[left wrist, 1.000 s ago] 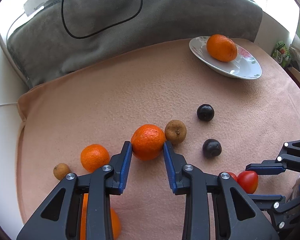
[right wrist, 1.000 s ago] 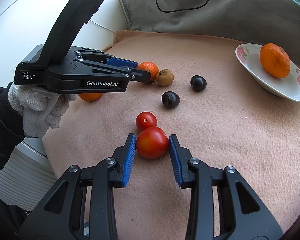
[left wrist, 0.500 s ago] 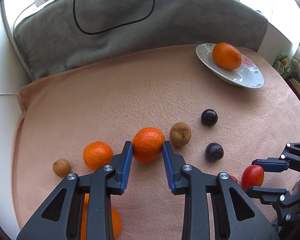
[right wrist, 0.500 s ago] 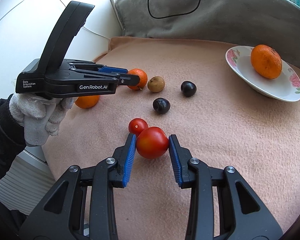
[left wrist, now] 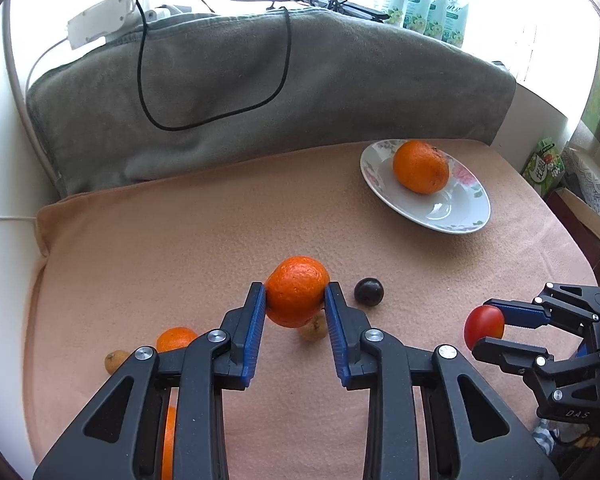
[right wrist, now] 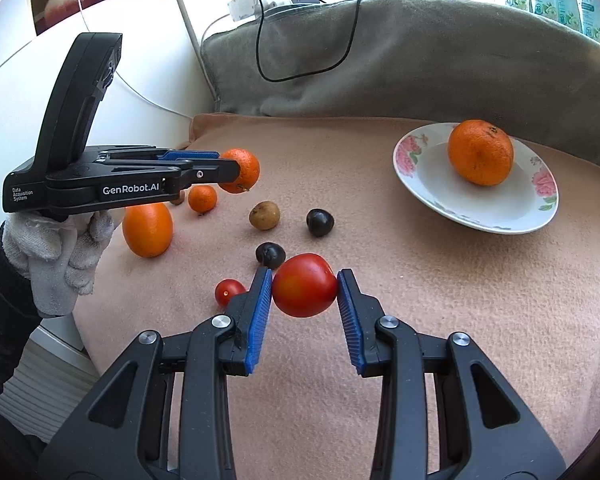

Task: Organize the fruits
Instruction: 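Carry the tomato to the plate and release with the right tool while the left releases the tangerine there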

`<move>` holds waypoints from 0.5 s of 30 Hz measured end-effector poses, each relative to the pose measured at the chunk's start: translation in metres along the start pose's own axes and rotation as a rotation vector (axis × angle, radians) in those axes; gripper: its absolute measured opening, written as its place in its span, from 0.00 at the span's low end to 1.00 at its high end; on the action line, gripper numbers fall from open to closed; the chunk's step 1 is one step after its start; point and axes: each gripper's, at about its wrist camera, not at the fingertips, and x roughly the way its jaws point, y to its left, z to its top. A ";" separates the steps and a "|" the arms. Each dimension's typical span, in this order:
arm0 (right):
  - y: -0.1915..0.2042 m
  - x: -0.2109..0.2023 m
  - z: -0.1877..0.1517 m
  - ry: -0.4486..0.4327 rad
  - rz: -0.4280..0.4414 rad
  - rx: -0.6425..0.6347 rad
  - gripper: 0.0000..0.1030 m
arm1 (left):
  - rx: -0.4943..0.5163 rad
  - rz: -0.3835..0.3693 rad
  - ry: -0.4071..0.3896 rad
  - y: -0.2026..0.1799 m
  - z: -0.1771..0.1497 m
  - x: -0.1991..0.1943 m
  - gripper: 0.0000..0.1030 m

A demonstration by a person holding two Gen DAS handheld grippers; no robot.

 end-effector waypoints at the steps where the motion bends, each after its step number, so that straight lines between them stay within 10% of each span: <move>1: -0.004 -0.002 0.003 -0.007 -0.008 0.004 0.34 | 0.004 -0.010 -0.006 -0.004 0.003 0.000 0.28; 15: -0.073 -0.029 0.029 -0.080 -0.133 0.080 0.34 | 0.028 -0.107 -0.056 -0.054 0.051 0.024 0.27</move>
